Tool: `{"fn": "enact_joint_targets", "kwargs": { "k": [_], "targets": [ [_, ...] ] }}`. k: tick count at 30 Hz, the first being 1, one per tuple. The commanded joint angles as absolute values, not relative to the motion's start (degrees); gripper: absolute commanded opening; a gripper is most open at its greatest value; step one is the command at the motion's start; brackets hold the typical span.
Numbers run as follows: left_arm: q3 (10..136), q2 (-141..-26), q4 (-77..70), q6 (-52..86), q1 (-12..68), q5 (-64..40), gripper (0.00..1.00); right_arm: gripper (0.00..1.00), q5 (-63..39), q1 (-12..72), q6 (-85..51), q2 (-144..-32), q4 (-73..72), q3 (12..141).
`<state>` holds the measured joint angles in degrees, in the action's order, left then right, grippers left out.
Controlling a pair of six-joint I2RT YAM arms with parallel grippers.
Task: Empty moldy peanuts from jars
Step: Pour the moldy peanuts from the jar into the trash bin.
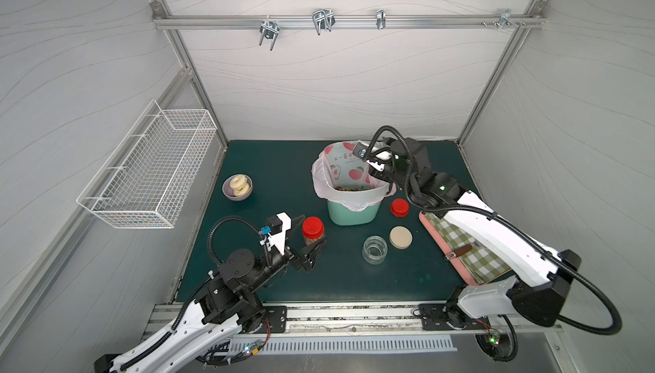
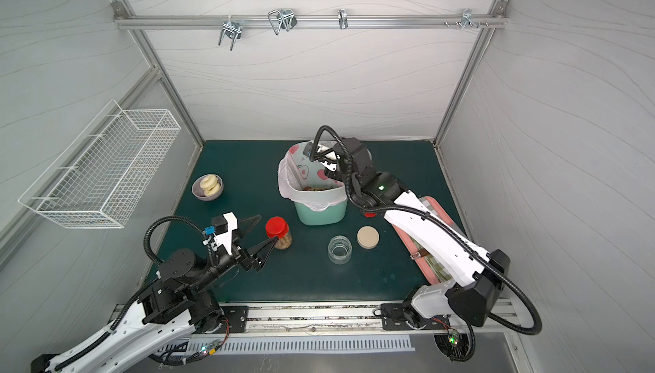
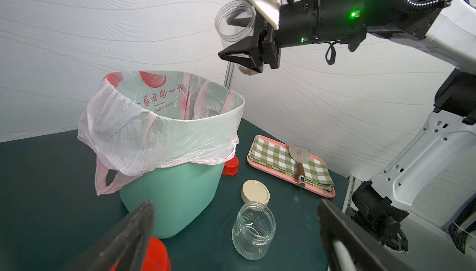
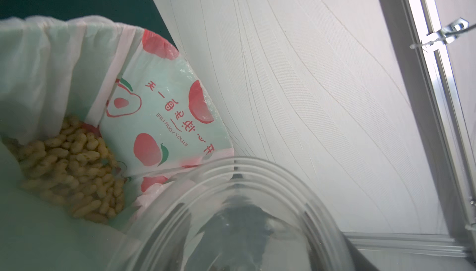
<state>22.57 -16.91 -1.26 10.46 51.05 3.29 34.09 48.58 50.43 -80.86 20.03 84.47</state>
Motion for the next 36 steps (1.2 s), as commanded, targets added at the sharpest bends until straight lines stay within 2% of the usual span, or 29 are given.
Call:
{"fn": "enact_joint_targets", "kwargs": {
  "k": [1, 19, 36],
  "targets": [
    [23.10, -17.40, -3.96, 9.41, 50.89, 4.28, 0.99, 0.00, 41.37, 49.74, 59.26, -83.73, 16.68, 86.18],
    [23.18, -18.00, -3.91, 9.05, 50.89, 4.74, 0.99, 0.00, 52.44, 50.76, 80.99, -90.64, 9.61, 85.96],
    [23.03, -16.46, -2.66, 8.70, 50.89, 5.37, 0.99, 0.00, 58.61, 52.29, 94.37, -93.42, 2.57, 84.37]
  ]
}}
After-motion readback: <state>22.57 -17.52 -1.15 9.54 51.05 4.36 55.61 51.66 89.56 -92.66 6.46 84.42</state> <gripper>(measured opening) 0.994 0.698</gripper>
